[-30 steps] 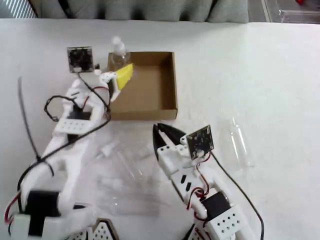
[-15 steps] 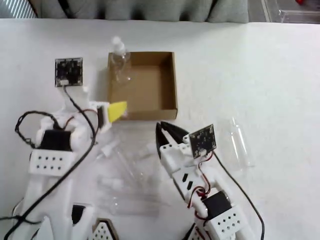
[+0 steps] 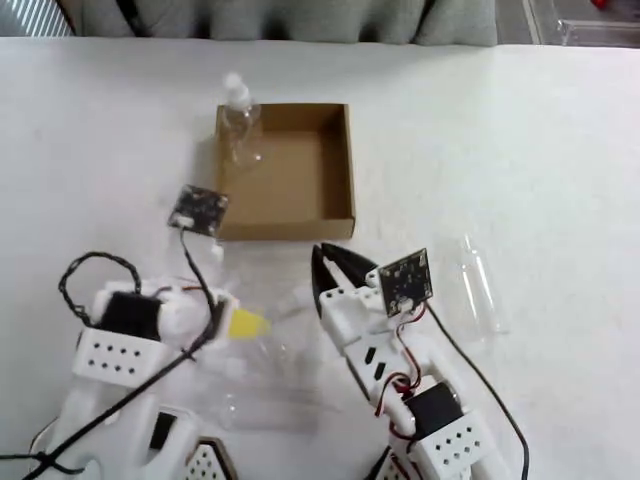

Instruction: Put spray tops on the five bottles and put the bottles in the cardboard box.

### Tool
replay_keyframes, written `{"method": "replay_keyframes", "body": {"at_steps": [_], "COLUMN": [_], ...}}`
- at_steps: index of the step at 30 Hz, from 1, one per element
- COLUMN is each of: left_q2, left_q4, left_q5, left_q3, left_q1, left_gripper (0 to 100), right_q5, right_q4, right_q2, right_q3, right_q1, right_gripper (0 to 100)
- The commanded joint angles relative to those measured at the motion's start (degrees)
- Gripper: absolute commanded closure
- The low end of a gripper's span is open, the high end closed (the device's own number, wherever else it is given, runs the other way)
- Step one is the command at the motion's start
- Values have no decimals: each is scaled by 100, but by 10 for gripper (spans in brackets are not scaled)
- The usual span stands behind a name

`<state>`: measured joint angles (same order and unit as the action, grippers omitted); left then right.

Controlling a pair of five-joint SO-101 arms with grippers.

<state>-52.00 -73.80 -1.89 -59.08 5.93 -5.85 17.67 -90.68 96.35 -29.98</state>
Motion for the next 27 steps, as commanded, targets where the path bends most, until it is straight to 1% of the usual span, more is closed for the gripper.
{"method": "replay_keyframes", "body": {"at_steps": [1, 4, 8, 14, 17, 21, 25, 27], "left_q2": [119, 286, 1103, 2791, 3433, 4004, 4066, 4066], "left_q4": [756, 1196, 1292, 1292, 1424, 2084, 2224, 2224], "left_q5": [-97, -26, 949, 1785, 1969, 1969, 1969, 1978], "left_q3": [-167, -237, -88, 422, 624, 686, 686, 686], "left_q1": [462, 725, 796, 699, 725, 708, 708, 708], "left_gripper": [646, 646, 647, 646, 646, 649, 650, 668], "right_q5": [62, 62, 62, 62, 62, 62, 62, 62], "right_q4": [40, 101, 101, 101, 101, 101, 92, 84], "right_q2": [-13, -13, -13, -13, -13, -13, -13, -13], "right_q3": [70, 70, 70, 70, 70, 70, 70, 70], "right_q1": [66, 66, 66, 48, 40, 40, 31, 31], "right_gripper": [982, 982, 982, 982, 982, 982, 982, 982]}}
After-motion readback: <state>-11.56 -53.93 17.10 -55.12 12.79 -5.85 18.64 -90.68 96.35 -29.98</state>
